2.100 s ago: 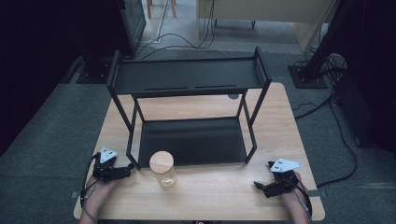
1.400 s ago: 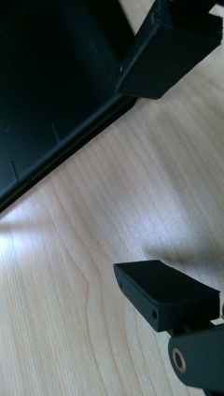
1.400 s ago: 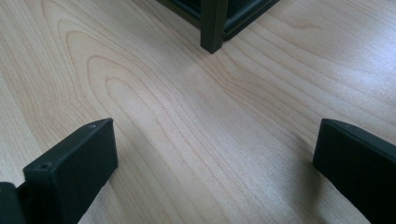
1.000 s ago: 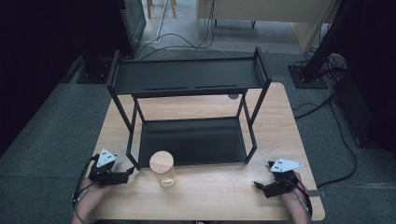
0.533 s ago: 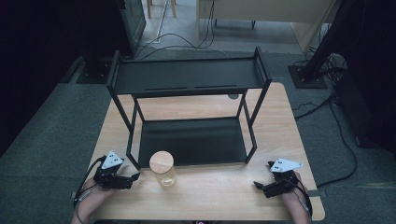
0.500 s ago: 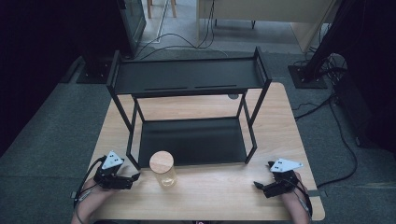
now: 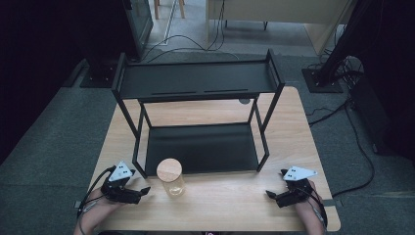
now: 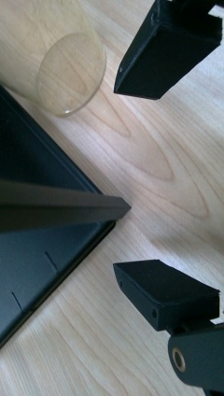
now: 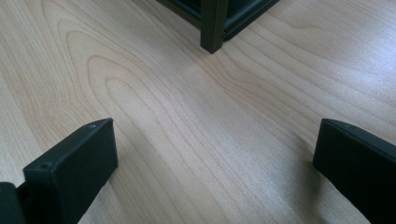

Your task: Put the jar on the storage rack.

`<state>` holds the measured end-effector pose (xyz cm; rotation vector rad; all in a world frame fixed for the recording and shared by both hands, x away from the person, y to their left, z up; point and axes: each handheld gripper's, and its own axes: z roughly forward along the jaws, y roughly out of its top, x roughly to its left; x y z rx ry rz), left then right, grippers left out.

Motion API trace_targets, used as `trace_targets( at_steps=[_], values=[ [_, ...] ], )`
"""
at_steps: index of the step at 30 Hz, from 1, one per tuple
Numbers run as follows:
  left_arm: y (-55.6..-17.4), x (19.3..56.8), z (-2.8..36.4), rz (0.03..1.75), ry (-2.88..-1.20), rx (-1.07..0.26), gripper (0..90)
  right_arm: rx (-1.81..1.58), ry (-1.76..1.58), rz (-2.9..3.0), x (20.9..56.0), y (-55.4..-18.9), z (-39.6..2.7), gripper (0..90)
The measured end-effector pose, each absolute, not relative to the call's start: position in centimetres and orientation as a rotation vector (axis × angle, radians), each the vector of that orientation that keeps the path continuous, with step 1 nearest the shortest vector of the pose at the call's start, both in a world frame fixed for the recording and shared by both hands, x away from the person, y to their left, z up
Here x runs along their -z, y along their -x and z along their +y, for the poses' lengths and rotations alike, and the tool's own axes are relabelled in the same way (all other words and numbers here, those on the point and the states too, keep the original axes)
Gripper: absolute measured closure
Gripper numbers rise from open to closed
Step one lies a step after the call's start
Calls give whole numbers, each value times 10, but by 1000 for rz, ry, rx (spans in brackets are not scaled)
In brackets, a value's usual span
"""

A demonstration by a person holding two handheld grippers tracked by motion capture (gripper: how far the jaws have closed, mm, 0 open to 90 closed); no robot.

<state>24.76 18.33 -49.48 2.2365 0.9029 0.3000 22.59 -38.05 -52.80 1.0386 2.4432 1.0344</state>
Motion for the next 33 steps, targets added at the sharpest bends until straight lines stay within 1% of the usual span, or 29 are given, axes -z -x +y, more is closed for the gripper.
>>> trace_targets(
  at_steps=[14,21,33],
  values=[
    [-245,494,178,895,-2251,-182,126,-1034,-1040,2444,528,-226,-380,0],
    [-238,490,171,835,-2266,-198,127,-1035,-1040,2444,528,-226,-380,0],
    [-232,485,163,755,-2259,-187,127,-1034,-1039,2444,528,-226,-380,0]
  ],
)
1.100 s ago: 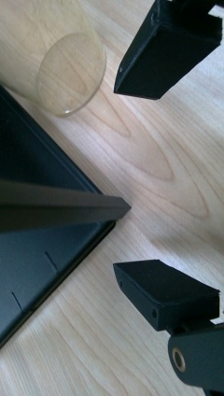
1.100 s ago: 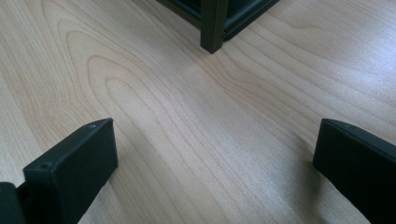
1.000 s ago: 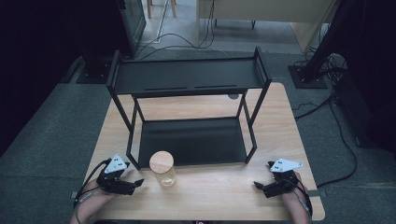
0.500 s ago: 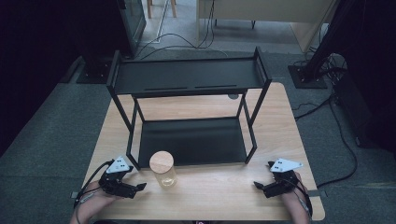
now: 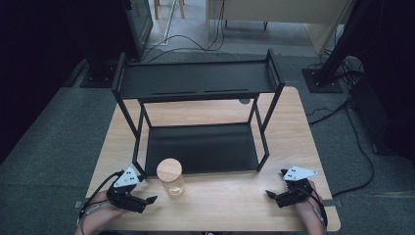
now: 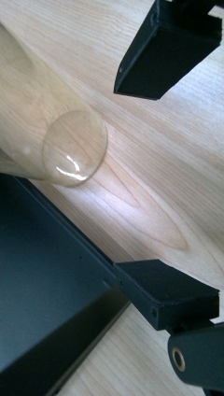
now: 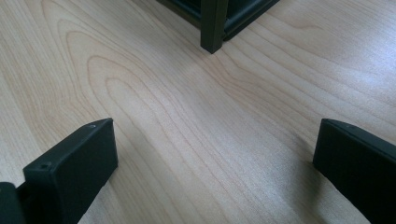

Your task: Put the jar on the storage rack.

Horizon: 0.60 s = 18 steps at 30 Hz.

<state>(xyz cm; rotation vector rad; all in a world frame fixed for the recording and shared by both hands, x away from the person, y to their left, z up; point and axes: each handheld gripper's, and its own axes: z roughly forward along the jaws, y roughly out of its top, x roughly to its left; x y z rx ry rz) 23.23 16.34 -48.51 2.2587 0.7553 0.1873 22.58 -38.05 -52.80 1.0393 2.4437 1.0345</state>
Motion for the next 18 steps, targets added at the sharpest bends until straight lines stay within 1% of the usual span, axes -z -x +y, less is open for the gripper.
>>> trace_targets(
  at_steps=[3,11,18],
  values=[
    [-231,484,162,734,-2248,-209,127,-1035,-1039,2444,528,-226,-380,0],
    [-230,482,155,697,-2224,-204,127,-1035,-1038,2445,528,-226,-380,0],
    [-227,482,148,650,-2231,-256,127,-1035,-1038,2445,528,-226,-380,0]
  ],
)
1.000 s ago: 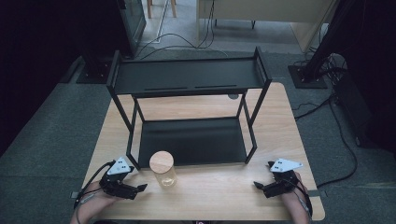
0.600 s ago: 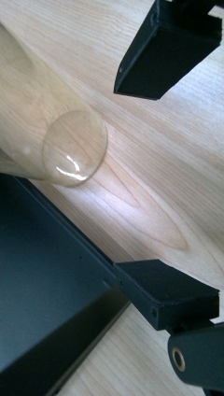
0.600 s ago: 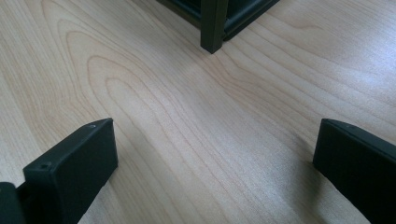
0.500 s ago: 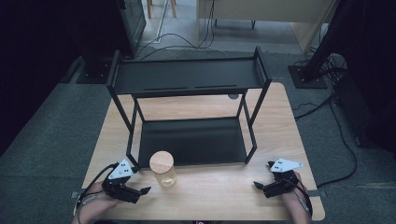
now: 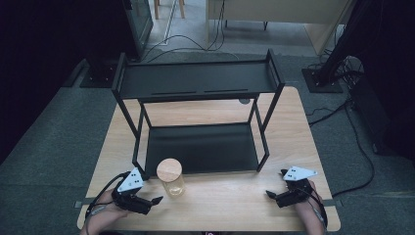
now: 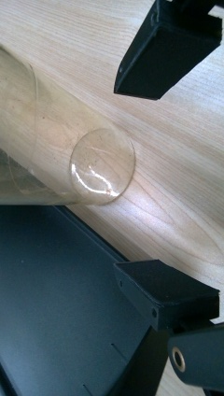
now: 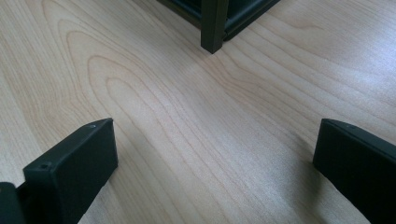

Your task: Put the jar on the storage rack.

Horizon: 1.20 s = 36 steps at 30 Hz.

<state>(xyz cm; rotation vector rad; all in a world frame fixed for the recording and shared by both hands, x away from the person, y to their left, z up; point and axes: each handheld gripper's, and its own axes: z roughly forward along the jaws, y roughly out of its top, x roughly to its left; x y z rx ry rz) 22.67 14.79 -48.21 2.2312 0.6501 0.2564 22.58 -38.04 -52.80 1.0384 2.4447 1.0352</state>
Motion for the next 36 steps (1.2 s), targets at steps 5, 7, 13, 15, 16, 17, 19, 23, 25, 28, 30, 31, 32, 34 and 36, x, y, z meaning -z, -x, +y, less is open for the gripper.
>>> trace_targets(
  at_steps=[5,7,13,15,16,17,19,23,25,28,30,31,32,34,36],
  values=[
    [-227,481,146,642,-2205,-260,126,-1035,-1038,2445,528,-226,-380,0],
    [-226,480,145,636,-2193,-260,126,-1035,-1038,2445,528,-226,-380,0],
    [-226,479,141,631,-2176,-266,127,-1035,-1038,2445,528,-226,-380,0],
    [-226,479,139,626,-2174,-265,126,-1035,-1038,2445,528,-226,-380,0],
    [-225,479,138,622,-2175,-264,126,-1035,-1038,2445,528,-226,-380,0],
    [-225,478,137,616,-2177,-269,126,-1035,-1038,2445,528,-226,-380,0],
    [-225,478,136,611,-2175,-273,126,-1035,-1038,2445,528,-226,-380,0],
    [-225,478,132,615,-2166,-278,126,-1035,-1038,2445,528,-226,-380,0],
    [-225,478,130,614,-2159,-285,126,-1035,-1038,2445,528,-226,-380,0],
    [-225,478,128,614,-2151,-289,126,-1035,-1038,2445,528,-226,-380,0],
    [-225,478,127,609,-2152,-297,126,-1035,-1038,2445,528,-226,-380,0],
    [-225,478,126,608,-2154,-300,126,-1035,-1038,2445,528,-226,-380,0],
    [-225,478,125,607,-2154,-306,126,-1035,-1038,2445,528,-226,-380,0],
    [-224,478,124,606,-2147,-320,126,-1035,-1038,2445,528,-226,-380,0],
    [-224,478,122,604,-2142,-336,126,-1035,-1038,2445,528,-226,-380,0]
  ],
)
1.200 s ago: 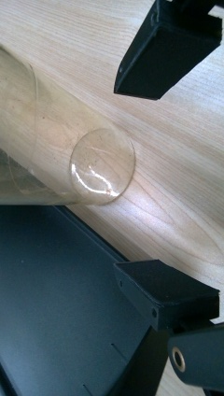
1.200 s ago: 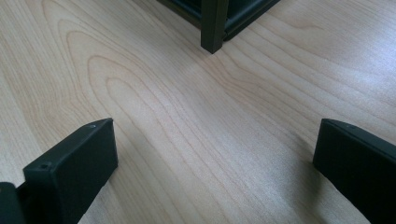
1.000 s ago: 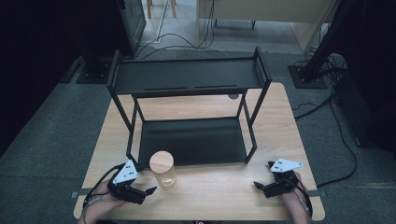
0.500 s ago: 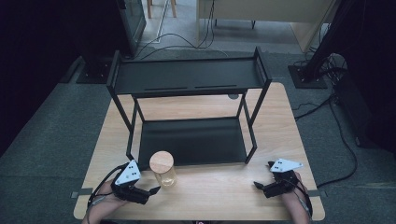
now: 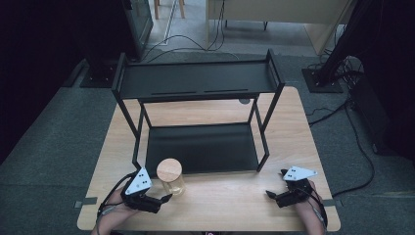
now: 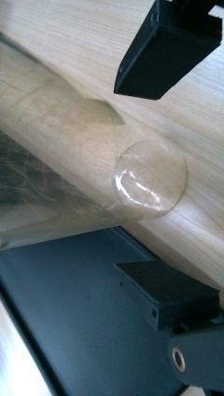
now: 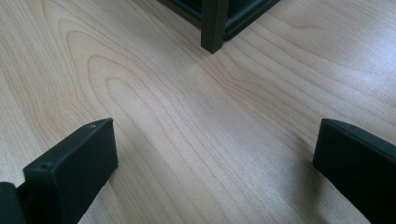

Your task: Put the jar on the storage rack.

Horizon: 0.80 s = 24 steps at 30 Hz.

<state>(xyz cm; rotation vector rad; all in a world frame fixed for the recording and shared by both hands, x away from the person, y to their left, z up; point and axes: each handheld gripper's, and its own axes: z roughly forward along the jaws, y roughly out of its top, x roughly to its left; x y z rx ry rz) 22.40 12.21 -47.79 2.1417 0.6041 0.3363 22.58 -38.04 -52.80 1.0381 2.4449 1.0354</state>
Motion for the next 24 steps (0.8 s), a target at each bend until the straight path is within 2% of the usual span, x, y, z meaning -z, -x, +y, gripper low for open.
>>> trace_targets(
  at_steps=[24],
  values=[
    [-224,478,105,615,-2078,-358,127,-1035,-1038,2445,528,-226,-380,0]
  ],
)
